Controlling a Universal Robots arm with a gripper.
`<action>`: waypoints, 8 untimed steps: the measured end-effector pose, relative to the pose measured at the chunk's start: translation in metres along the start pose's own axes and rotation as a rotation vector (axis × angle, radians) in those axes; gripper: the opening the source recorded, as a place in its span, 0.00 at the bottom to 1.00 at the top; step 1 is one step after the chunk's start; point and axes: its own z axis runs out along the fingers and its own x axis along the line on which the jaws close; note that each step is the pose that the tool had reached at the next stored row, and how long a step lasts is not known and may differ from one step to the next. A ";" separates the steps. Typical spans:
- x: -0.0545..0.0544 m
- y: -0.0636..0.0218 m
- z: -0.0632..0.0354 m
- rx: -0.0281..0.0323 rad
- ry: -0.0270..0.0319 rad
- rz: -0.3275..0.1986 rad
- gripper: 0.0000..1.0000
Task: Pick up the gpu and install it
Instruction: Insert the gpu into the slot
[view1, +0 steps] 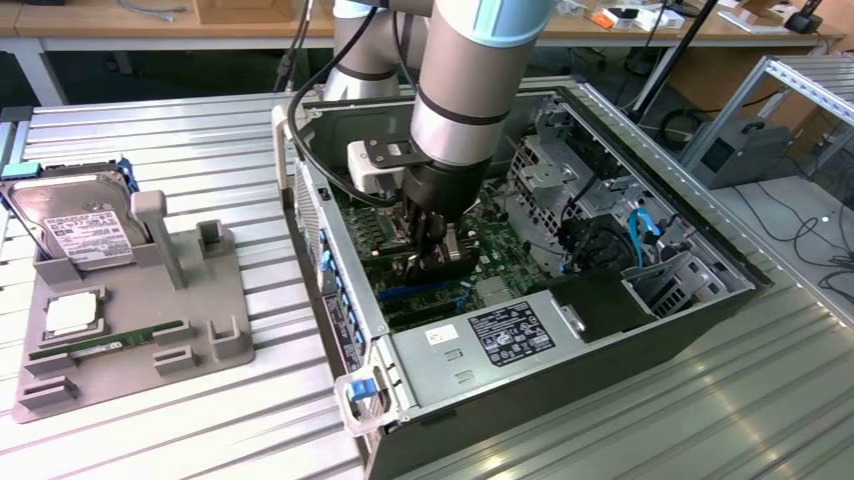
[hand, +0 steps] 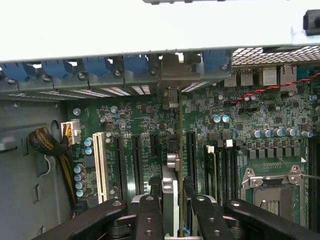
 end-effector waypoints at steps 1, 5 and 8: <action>0.000 0.0000 0.0000 0.0000 0.0000 0.000 0.27; 0.000 0.0000 0.0002 0.0000 0.0006 0.000 0.27; 0.000 0.0001 0.0009 0.0001 0.0005 0.000 0.27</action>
